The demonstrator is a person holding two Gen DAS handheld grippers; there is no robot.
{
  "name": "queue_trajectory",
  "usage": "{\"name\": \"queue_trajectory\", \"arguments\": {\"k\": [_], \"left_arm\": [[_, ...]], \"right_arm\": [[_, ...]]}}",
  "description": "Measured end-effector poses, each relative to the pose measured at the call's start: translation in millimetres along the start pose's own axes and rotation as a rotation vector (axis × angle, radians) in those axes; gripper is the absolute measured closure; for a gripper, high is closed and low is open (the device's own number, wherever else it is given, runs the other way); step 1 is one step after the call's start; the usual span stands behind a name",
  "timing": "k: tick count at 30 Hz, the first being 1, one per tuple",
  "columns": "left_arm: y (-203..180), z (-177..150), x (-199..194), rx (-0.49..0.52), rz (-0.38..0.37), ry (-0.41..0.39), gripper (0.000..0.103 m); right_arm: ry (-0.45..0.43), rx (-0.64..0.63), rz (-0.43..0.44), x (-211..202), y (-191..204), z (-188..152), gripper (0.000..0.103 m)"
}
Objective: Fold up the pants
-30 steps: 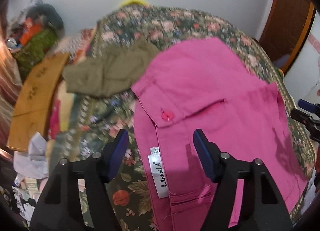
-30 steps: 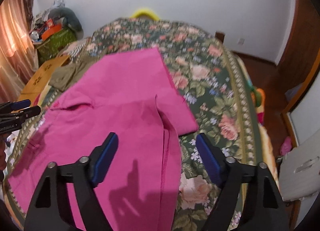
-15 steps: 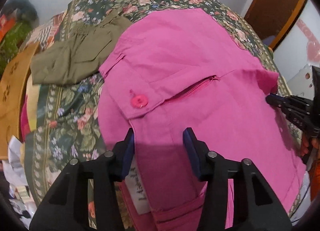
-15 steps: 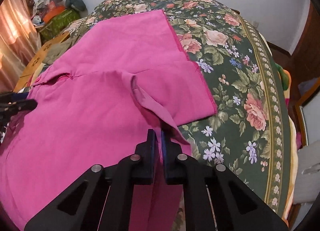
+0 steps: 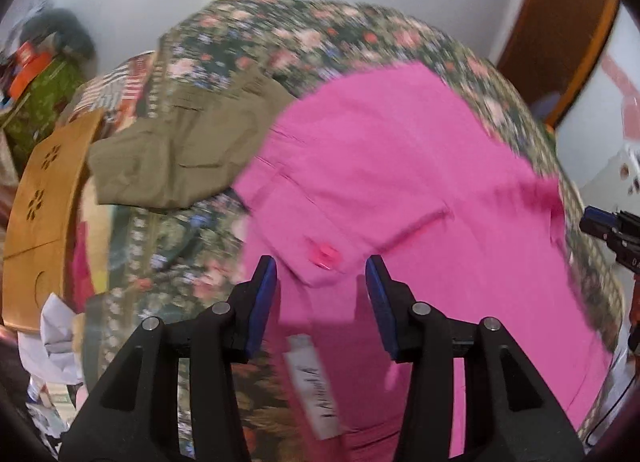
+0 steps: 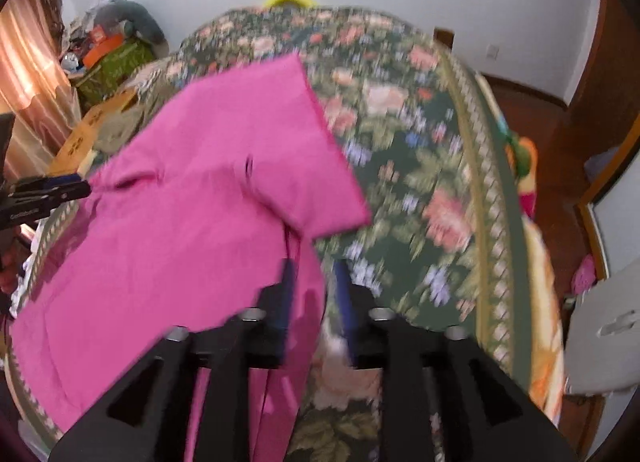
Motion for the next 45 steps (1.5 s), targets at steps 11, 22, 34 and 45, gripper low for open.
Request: {"name": "queue_trajectory", "arguments": {"k": [11, 22, 34, 45], "left_arm": [[26, 18, 57, -0.067, -0.013, 0.122, 0.048], [-20, 35, 74, 0.08, -0.029, 0.101, 0.082], [-23, 61, 59, 0.111, 0.088, 0.002, 0.082], [-45, 31, 28, 0.149, 0.013, -0.019, 0.065]], "right_arm": [[0.022, 0.04, 0.033, 62, -25, 56, 0.057], [0.006, -0.045, 0.048, 86, -22, 43, 0.099], [-0.017, 0.034, 0.021, 47, -46, 33, 0.096], [-0.079, -0.139, 0.103, 31, 27, 43, 0.053]]}}
Point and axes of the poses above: each gripper's, at about its wrist camera, not at the fingertips, and x roughly the way its jaws point, y to its left, z to its top, the point moved 5 cm from there along x, roughly the way its jaws point, and after that the axes turned 11 degrees about z, right-handed, at the moved point
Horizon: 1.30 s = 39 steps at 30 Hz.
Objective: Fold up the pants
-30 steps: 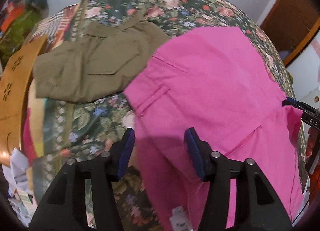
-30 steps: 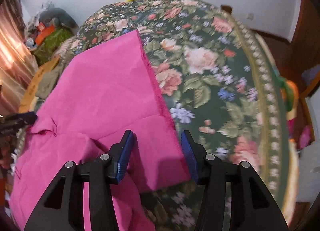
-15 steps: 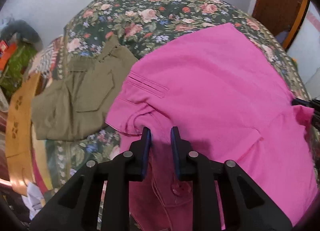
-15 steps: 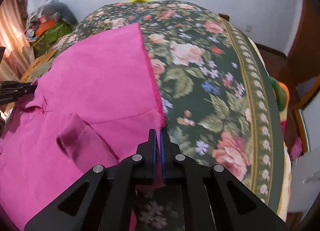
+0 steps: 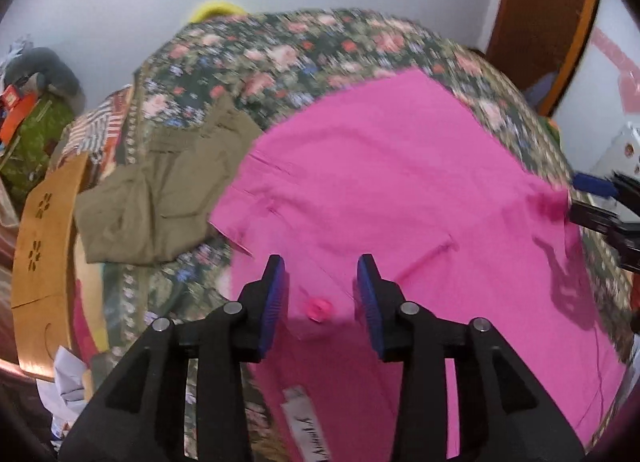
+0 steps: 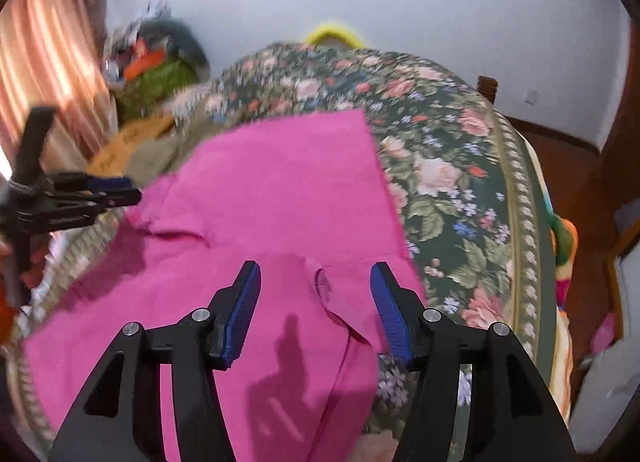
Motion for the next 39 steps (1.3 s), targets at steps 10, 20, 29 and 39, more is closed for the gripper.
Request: {"name": "queue_trajectory", "arguments": {"k": [10, 20, 29, 39], "left_arm": [[-4, -15, 32, 0.027, 0.029, 0.025, 0.053], [4, -21, 24, 0.007, 0.004, -0.001, 0.047], [75, 4, -7, -0.145, 0.087, -0.09, 0.03], [110, 24, 55, -0.248, 0.009, 0.004, 0.029]], "right_arm": [[0.008, 0.1, 0.008, 27, -37, -12, 0.098], [0.119, 0.154, -0.153, 16, -84, -30, 0.096], [-0.023, 0.09, -0.125, -31, -56, 21, 0.042], [-0.014, 0.038, -0.066, 31, -41, 88, 0.041]]}}
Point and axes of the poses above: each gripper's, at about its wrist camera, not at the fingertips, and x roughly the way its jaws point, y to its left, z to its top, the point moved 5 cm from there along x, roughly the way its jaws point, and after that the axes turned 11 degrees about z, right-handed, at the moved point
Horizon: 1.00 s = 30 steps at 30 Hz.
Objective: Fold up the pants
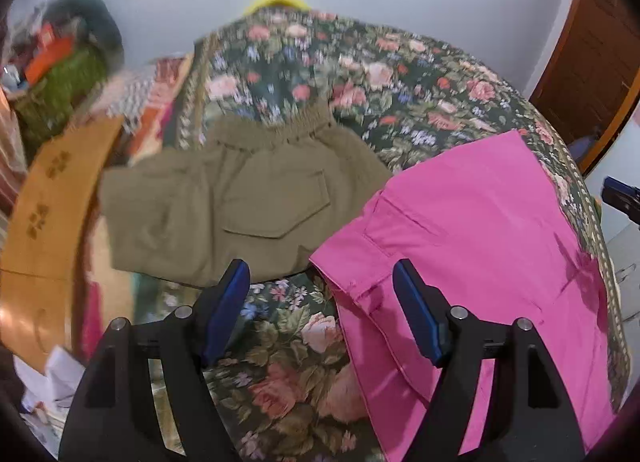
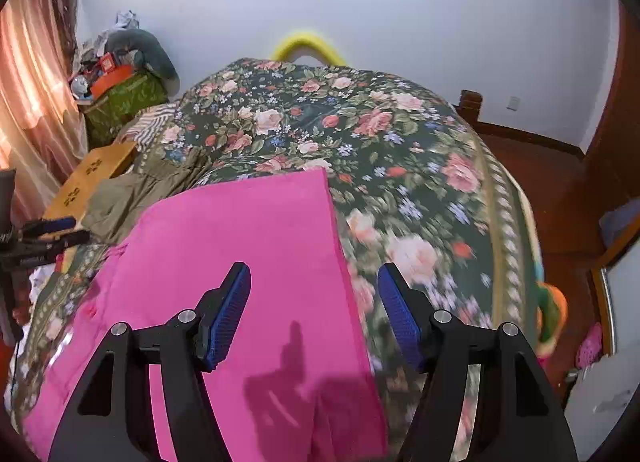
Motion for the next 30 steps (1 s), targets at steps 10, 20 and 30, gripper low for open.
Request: {"name": "queue_trajectory", "arguments": {"k": [10, 20, 30], "left_arm": [[-16, -9, 59, -0.019, -0.144, 0.117, 0.029], [-24, -8, 79, -0.058, -0.244, 0.164, 0.07], [-18, 8, 34, 0.008, -0.061, 0.066, 0.092]], "right_arm": [[0.053, -0.042, 0.001, 85, -9, 39, 0.041], [0.058, -0.045, 0.002, 128, -7, 45, 0.079], [-0.038, -0.076, 0.035, 79, 16, 59, 0.098]]}}
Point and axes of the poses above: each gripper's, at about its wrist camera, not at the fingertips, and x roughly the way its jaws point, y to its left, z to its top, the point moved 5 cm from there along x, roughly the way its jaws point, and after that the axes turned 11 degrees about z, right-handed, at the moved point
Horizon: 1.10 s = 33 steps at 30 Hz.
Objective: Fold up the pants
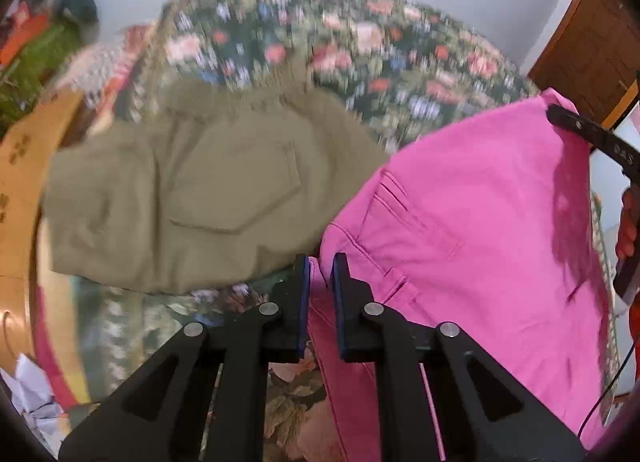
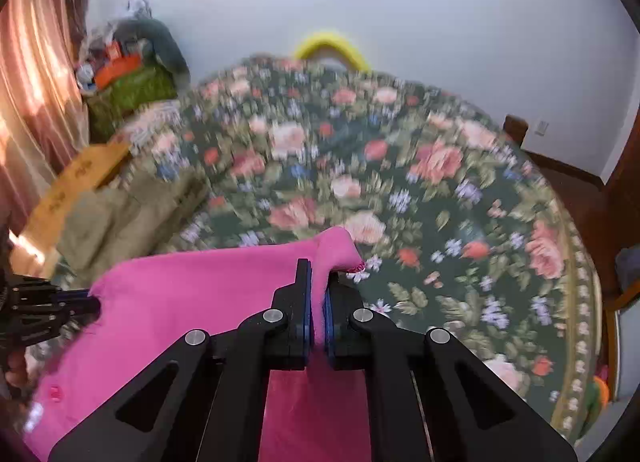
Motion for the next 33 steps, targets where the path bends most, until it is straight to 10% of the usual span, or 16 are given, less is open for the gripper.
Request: {"name": "queue_trajectory", "arguments": {"k": [11, 33], "left_arm": [[-17, 37, -141, 0.075, 0.051, -0.31, 0.092], [-59, -137, -165, 0.279, 0.092, -0.198, 0.092]], "right_arm": [[-0.258, 0.007, -0.015, -143, 33, 30, 0.099], [-0.083, 0.049, 0.01, -203, 82, -164, 0.098]]}}
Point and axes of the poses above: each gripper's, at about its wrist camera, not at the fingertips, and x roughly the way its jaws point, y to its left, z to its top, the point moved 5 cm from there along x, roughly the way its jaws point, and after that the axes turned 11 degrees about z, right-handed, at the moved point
